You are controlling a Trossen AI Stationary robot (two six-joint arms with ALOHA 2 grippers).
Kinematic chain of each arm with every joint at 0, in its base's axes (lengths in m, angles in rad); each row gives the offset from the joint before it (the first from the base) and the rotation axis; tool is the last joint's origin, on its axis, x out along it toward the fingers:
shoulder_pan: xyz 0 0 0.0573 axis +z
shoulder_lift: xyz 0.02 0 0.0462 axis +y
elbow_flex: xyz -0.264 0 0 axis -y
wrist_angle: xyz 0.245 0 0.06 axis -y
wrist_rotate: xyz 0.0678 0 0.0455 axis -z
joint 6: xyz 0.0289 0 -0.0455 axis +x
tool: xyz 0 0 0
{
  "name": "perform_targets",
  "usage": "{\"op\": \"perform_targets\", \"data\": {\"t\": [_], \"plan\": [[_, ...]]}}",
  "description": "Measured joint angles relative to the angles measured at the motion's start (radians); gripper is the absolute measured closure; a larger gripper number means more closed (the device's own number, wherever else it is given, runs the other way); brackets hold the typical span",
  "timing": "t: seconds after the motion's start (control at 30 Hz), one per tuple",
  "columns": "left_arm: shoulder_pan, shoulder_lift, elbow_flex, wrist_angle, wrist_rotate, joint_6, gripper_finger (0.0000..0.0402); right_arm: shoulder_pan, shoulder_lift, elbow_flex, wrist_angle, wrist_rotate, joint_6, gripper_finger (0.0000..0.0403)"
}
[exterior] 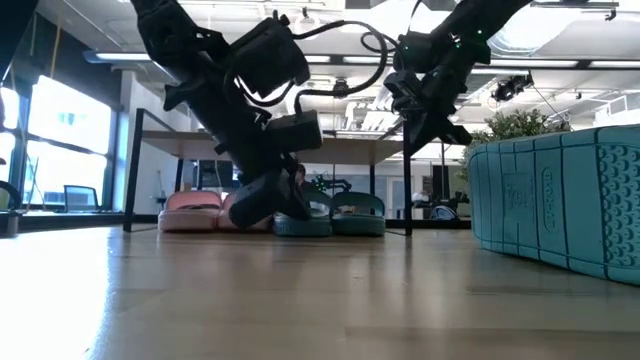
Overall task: Pick and place slides into the shelf
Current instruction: Put the left blue slipper on the bottom shelf
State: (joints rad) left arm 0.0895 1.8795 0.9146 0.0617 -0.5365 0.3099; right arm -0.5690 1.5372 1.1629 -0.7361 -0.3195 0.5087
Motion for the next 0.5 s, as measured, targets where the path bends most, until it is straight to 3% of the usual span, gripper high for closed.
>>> {"op": "perform_targets", "data": {"t": [0.5], "plan": [[0.016,0.004,-0.002,0.037,-0.095,-0.011,0.0401,0.0,0.001,0.0,0.0,-0.025,-0.006,0.0403]]}}
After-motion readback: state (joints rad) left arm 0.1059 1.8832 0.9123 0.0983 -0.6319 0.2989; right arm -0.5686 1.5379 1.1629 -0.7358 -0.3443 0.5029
